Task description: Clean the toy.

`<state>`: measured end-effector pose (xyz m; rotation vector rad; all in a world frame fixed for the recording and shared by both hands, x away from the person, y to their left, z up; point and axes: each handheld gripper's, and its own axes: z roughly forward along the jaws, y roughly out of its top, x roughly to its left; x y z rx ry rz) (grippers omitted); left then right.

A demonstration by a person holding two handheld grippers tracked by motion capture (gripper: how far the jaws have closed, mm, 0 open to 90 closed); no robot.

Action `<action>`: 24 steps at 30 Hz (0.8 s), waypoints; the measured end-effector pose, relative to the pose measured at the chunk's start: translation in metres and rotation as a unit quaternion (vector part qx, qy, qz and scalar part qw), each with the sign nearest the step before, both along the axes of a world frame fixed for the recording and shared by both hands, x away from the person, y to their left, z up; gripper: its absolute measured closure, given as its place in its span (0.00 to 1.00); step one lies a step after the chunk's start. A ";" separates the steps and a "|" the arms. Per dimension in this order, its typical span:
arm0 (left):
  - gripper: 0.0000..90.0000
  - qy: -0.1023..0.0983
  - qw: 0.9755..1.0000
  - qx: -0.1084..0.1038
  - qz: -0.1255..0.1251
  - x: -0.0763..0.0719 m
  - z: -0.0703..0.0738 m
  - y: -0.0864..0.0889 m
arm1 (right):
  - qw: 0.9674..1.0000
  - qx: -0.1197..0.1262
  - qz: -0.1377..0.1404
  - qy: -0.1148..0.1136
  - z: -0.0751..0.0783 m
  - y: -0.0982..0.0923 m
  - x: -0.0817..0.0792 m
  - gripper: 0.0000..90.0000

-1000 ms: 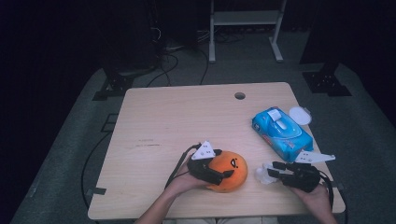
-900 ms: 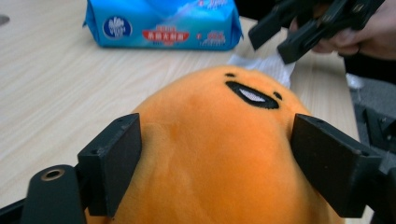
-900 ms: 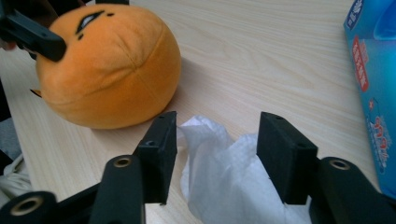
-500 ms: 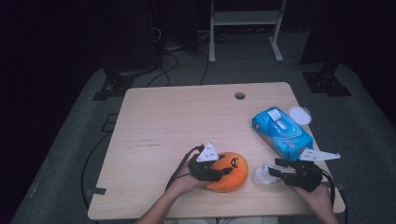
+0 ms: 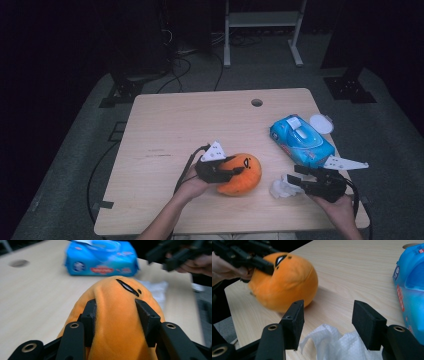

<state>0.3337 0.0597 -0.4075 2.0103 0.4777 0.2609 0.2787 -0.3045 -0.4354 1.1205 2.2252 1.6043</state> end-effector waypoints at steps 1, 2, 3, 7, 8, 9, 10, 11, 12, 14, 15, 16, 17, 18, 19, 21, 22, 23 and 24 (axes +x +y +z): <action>0.64 -0.007 1.000 0.004 0.008 0.004 0.003 0.002 | 1.000 -0.002 0.000 -0.001 0.000 0.000 0.000 0.46; 0.64 -0.012 1.000 0.009 0.013 0.008 0.005 0.005 | 1.000 -0.004 0.001 -0.002 0.000 0.001 0.001 0.46; 0.64 -0.017 1.000 0.008 0.020 0.012 0.006 0.006 | 1.000 -0.005 -0.001 -0.003 0.000 0.001 0.001 0.45; 0.63 -0.033 0.999 0.016 0.041 0.028 0.011 0.011 | 1.000 -0.005 -0.003 -0.003 -0.001 0.001 0.003 0.43; 0.63 -0.034 0.998 0.018 0.046 0.032 0.011 0.012 | 1.000 -0.006 -0.003 -0.003 -0.001 0.001 0.003 0.42; 0.63 -0.035 0.998 0.019 0.052 0.035 0.011 0.013 | 1.000 -0.005 -0.004 -0.003 -0.001 0.001 0.003 0.42; 0.63 -0.038 0.997 0.020 0.058 0.039 0.011 0.014 | 1.000 -0.005 -0.004 -0.002 0.000 0.001 0.003 0.42; 0.63 -0.040 0.997 0.021 0.062 0.042 0.011 0.015 | 1.000 -0.004 -0.005 -0.003 0.000 0.001 0.003 0.42; 0.63 -0.040 0.997 0.023 0.067 0.045 0.010 0.016 | 1.000 -0.003 -0.005 -0.003 0.000 0.001 0.003 0.41; 0.62 -0.039 0.996 0.026 0.075 0.050 0.007 0.017 | 1.000 -0.002 -0.006 -0.004 0.000 0.000 0.003 0.41; 0.61 -0.037 0.996 0.025 0.078 0.052 0.004 0.017 | 1.000 -0.003 -0.005 -0.004 0.000 0.000 0.003 0.41; 0.61 -0.031 0.996 0.027 0.081 0.054 0.001 0.018 | 1.000 -0.004 -0.004 -0.005 0.001 0.001 0.002 0.41; 0.59 -0.026 0.996 0.029 0.081 0.055 -0.002 0.018 | 1.000 -0.006 -0.004 -0.007 0.001 0.001 0.002 0.41; 0.58 -0.022 0.996 0.032 0.081 0.056 -0.005 0.018 | 1.000 -0.005 -0.003 -0.007 0.001 0.001 0.002 0.41; 0.56 -0.016 0.996 0.035 0.080 0.056 -0.009 0.018 | 1.000 -0.006 -0.003 -0.007 0.002 0.002 0.001 0.40; 0.52 -0.012 0.996 0.025 0.081 0.055 -0.012 0.019 | 1.000 -0.008 -0.001 -0.011 0.002 0.003 0.001 0.40; 0.50 -0.008 0.996 0.019 0.084 0.055 -0.011 0.021 | 1.000 -0.008 -0.001 -0.011 0.002 0.003 0.001 0.40; 0.47 -0.007 0.996 0.018 0.084 0.055 -0.010 0.022 | 1.000 -0.009 0.000 -0.010 0.001 0.003 0.001 0.40; 0.45 -0.006 0.996 0.016 0.084 0.055 -0.008 0.023 | 1.000 -0.010 -0.001 -0.008 0.001 0.003 0.001 0.40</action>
